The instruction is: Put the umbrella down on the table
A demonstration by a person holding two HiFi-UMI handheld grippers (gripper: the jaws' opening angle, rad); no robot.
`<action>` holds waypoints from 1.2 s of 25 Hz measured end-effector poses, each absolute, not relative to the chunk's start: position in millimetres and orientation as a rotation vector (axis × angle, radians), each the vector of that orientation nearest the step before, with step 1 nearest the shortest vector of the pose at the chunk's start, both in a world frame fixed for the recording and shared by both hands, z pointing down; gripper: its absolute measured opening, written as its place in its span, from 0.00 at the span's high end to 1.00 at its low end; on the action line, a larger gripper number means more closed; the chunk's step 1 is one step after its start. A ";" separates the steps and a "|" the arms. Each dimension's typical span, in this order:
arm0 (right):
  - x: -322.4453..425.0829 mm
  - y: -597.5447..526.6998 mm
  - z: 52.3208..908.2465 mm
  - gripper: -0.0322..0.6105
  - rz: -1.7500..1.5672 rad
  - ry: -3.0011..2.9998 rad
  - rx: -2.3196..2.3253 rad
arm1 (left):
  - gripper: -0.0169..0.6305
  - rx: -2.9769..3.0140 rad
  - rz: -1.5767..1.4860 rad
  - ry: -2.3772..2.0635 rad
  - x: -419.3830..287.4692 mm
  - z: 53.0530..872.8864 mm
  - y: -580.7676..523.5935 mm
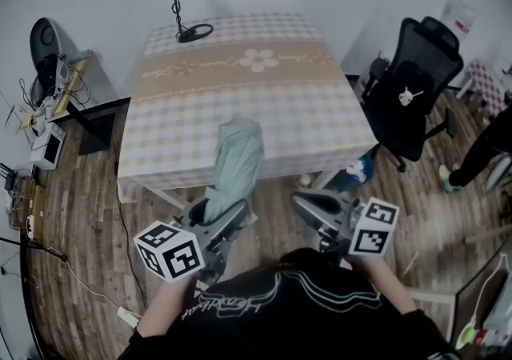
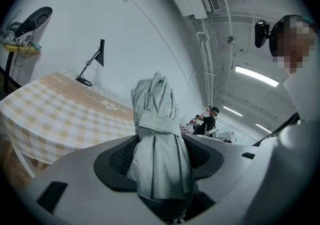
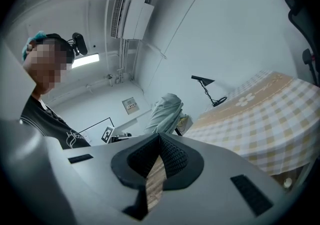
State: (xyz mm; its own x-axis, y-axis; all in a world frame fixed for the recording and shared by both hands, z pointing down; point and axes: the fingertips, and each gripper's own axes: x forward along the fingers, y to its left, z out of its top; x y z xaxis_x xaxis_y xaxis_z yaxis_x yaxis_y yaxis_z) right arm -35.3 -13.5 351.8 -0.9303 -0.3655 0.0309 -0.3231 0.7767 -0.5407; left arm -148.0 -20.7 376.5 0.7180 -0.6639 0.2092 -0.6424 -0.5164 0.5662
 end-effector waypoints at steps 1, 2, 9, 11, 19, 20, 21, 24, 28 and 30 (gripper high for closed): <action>-36.5 -13.1 351.6 0.93 -0.862 2.887 -0.561 | 0.58 2.286 -0.046 -0.989 -149.7 376.6 -20.1; -37.6 -12.3 351.2 0.93 -0.866 2.886 -0.561 | 0.58 2.284 -0.048 -0.990 -150.9 376.3 -19.5; -36.1 -19.2 350.9 0.93 -0.882 2.883 -0.539 | 0.58 2.271 -0.037 -1.010 -150.5 375.6 -27.7; -34.5 -25.0 352.7 0.93 -0.884 2.877 -0.536 | 0.58 2.268 -0.037 -1.011 -149.4 376.7 -33.4; -22.8 -72.2 346.1 0.93 -0.896 2.857 -0.519 | 0.58 2.254 -0.020 -1.017 -137.5 372.2 -78.4; -22.4 -76.7 347.4 0.93 -0.896 2.858 -0.519 | 0.58 2.256 -0.019 -1.017 -136.9 373.1 -83.2; -22.2 -80.6 349.6 0.93 -0.897 2.858 -0.519 | 0.58 2.256 -0.018 -1.017 -136.5 374.9 -87.1; -20.3 -93.9 355.2 0.93 -0.897 2.855 -0.523 | 0.58 2.254 -0.014 -1.017 -134.7 381.1 -98.5; -19.4 -115.9 359.1 0.93 -0.901 2.853 -0.515 | 0.58 2.246 0.000 -1.027 -132.5 388.8 -119.5; -16.4 -134.9 358.9 0.93 -0.917 2.852 -0.510 | 0.58 2.229 0.008 -1.033 -128.6 391.3 -139.6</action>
